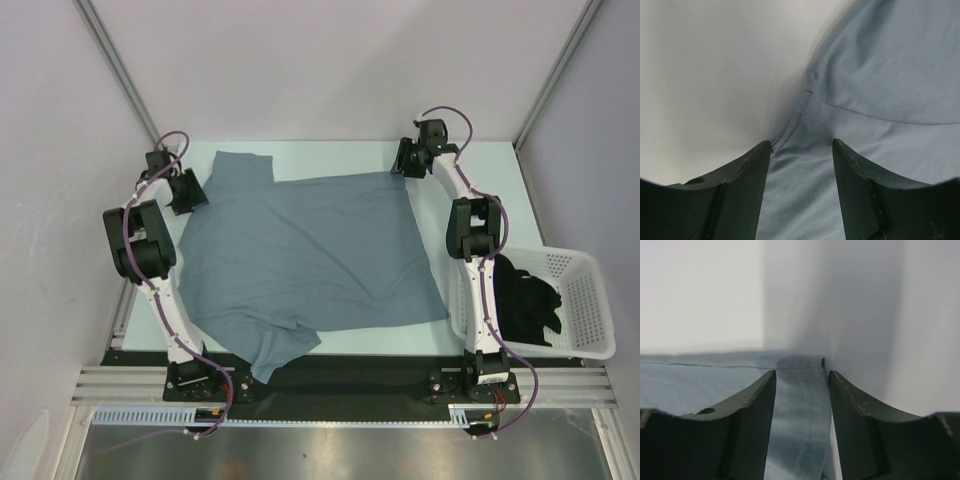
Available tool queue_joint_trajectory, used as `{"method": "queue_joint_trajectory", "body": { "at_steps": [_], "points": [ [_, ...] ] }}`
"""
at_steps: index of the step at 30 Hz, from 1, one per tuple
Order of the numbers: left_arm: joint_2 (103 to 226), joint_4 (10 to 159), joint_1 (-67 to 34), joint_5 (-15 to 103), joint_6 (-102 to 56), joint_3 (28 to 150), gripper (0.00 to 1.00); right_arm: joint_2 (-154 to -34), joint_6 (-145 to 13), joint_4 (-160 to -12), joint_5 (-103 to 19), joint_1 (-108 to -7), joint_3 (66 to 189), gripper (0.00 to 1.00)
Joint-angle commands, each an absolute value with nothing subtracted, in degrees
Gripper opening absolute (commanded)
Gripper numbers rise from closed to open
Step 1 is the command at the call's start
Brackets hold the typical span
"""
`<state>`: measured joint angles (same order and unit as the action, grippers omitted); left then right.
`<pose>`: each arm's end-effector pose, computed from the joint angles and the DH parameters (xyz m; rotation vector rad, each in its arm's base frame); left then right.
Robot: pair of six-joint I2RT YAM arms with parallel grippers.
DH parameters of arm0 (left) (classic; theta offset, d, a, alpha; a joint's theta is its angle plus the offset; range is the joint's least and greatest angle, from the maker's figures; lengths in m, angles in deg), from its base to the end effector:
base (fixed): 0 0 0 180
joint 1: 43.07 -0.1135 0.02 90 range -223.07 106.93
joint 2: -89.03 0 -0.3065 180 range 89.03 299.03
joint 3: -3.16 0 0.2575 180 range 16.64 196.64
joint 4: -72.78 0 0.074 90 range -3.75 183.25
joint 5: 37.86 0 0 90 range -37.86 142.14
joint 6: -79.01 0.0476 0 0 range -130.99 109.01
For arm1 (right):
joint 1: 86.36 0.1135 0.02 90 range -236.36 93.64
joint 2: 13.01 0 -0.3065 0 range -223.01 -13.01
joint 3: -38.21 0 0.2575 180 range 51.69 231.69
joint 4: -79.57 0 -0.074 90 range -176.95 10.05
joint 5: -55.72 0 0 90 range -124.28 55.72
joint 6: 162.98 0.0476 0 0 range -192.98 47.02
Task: Fold and stack the t-shirts
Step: Flatten the tshirt out
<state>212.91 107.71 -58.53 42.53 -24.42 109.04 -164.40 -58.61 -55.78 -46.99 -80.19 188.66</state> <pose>0.4924 0.1279 0.1919 -0.5522 2.4244 -0.1941 0.6260 0.0782 0.1700 0.0623 2.3836 0.4344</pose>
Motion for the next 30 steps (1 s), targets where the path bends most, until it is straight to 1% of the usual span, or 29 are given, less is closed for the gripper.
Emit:
{"method": "queue_joint_trajectory", "body": {
  "at_steps": [1,5,10,11,13,14,16,17,19,20,22,27,30],
  "points": [
    [215.49,108.84,-59.06,41.68,-25.05,113.66,0.6,-166.47,-57.95,-54.08,-47.03,-78.63,189.33,0.52],
    [217.96,109.72,-58.98,40.98,-25.14,116.3,0.59,-166.47,-57.51,-54.52,-46.32,-78.63,188.54,0.48],
    [219.28,110.51,-58.98,39.74,-25.14,117.97,0.56,-166.12,-56.9,-54.52,-45.53,-79.15,187.31,0.44],
    [219.63,110.42,-58.98,39.48,-25.14,118.15,0.54,-166.12,-56.63,-54.96,-45.7,-79.33,187.22,0.39],
    [220.25,110.77,-58.98,38.78,-25.31,118.93,0.52,-166.03,-55.67,-55.14,-45.97,-79.68,187.22,0.35],
    [220.51,111.12,-59.06,38.78,-25.4,119.46,0.5,-166.03,-55.49,-55.49,-46.14,-79.77,187.22,0.28],
    [221.57,111.65,-59.06,38.17,-25.84,120.78,0.43,-166.2,-55.14,-55.75,-46.58,-79.95,187.22,0.23],
    [222.01,111.91,-59.06,37.9,-25.93,121.39,0.39,-166.2,-55.05,-55.93,-46.76,-80.03,187.22,0.17],
    [222.97,112.53,-59.06,37.46,-26.36,122.97,0.32,-166.29,-54.96,-56.19,-47.11,-80.03,187.13,0.09],
    [223.32,112.62,-59.06,37.46,-26.54,123.5,0.24,-166.29,-54.53,-56.45,-46.94,-80.04,187.04,0.05],
    [224.46,113.23,-59.15,37.63,-27.59,125.52,0.18,-166.2,-54.08,-57.15,-45.62,-80.12,186.78,0.01],
    [226.75,112.01,-59.5,37.28,-30.49,129.39,0.02,-166.47,-51.63,-61.02,-43.86,-80.56,186.78,0.0],
    [228.6,110.61,-59.59,36.23,-32.78,132.2,0.0,-166.64,-50.4,-64.18,-42.9,-80.83,187.04,0.0]
  ]
}}
